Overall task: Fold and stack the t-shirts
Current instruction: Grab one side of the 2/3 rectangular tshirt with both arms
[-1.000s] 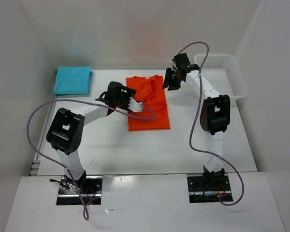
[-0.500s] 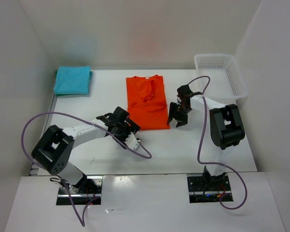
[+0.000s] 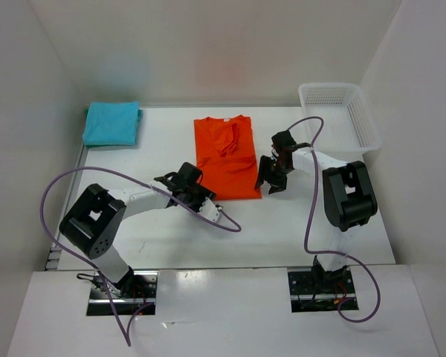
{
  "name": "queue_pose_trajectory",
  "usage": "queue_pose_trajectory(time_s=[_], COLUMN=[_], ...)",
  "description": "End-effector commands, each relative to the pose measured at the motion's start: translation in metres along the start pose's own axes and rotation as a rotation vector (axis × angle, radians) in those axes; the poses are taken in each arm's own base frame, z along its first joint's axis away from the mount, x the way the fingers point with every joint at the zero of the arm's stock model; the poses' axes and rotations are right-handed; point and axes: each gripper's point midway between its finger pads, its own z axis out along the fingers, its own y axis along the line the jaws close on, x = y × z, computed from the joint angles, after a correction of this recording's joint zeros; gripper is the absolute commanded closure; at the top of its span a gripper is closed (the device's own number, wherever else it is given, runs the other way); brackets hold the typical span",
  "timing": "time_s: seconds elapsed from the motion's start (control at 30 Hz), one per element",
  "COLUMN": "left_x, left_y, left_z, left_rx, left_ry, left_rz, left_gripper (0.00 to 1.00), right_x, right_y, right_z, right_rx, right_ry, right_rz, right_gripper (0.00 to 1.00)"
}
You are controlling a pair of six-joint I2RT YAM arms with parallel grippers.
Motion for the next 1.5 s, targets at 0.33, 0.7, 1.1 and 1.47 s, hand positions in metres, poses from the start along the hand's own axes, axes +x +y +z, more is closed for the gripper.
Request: queue_pose_trajectory(time_s=[0.33, 0.7, 1.1, 1.47], left_x=[0.003, 0.001, -0.031, -0.099], left_y=[0.004, 0.009, -0.013, -0.059], left_z=[0.015, 0.016, -0.016, -0.099], left_rx=[-0.018, -0.026, 0.101, 0.279], left_ry=[-0.012, -0.022, -0.079, -0.172], left_rz=[-0.029, -0.055, -0.162, -0.38], left_gripper=[0.64, 0.76, 0.92, 0.93], right_x=[0.023, 0.017, 0.052, 0.154], right_y=[0.023, 0.013, 0.009, 0.043], right_z=[0.015, 0.029, -0.004, -0.086], right_rx=[-0.045, 0.005, -0.002, -0.064], right_ry=[0.037, 0.022, 0.071, 0.174], right_rz=[0.005, 0.028, 0.01, -0.035], right_gripper=[0.37, 0.6, 1.0, 1.0])
